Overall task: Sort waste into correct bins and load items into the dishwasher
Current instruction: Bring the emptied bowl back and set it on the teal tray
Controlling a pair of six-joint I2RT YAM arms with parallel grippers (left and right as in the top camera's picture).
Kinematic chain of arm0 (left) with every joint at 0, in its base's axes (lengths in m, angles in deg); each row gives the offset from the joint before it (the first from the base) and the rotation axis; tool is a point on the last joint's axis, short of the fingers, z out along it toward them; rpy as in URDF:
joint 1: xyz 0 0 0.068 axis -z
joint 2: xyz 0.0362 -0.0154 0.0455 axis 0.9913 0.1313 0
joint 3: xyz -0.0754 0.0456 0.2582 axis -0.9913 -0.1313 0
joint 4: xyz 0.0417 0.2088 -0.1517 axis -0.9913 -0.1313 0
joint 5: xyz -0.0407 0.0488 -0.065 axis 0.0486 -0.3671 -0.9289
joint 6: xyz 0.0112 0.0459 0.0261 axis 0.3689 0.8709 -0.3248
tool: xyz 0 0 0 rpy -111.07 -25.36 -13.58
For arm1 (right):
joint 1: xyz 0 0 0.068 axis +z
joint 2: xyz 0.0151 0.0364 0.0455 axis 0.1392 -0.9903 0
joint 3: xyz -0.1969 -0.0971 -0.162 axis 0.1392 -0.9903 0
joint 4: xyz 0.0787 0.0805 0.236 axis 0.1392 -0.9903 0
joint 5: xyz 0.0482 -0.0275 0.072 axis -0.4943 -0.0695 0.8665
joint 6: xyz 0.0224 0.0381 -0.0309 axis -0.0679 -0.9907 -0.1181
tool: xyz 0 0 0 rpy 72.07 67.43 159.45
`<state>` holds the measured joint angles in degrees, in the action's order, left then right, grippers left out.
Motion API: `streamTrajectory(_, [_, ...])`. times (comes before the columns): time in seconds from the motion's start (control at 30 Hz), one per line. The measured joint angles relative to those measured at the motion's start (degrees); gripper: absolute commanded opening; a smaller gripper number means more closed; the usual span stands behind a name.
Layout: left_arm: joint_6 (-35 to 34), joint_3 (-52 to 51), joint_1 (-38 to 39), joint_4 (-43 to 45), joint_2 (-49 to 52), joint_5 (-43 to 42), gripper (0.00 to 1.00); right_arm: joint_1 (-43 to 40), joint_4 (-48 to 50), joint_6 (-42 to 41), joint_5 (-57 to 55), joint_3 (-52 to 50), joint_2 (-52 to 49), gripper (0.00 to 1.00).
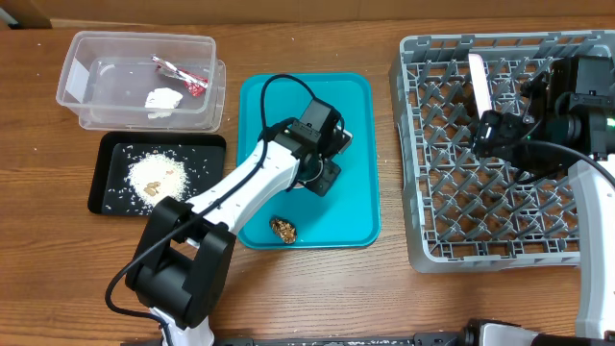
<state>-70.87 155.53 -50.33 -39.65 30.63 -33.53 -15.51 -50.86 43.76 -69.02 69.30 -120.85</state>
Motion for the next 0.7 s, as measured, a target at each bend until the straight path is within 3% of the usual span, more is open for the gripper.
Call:
streamTrajectory(0.1, [-0.2,1.3,-0.7,-1.9,0.0,0.7,0.52,0.0,0.6,0.0,1.4,0.0,0.0,0.92])
streamTrajectory(0.3, [-2.4,11.7,-3.8,-12.0,0.2,1.2,0.55,2.4,3.8,-0.2,6.0,0.0,0.0,0.92])
streamTrajectory(0.47, [-7.4,19.5,-7.7,-19.6,0.2,1.3,0.55,9.5,7.9,-0.4,7.8,0.0,-0.3,0.92])
streamTrajectory(0.7, [-12.2,20.3,-18.5,-23.7,-4.7,1.7,0.56,19.7,12.3,-2.2,8.5,0.0,-6.7,0.92])
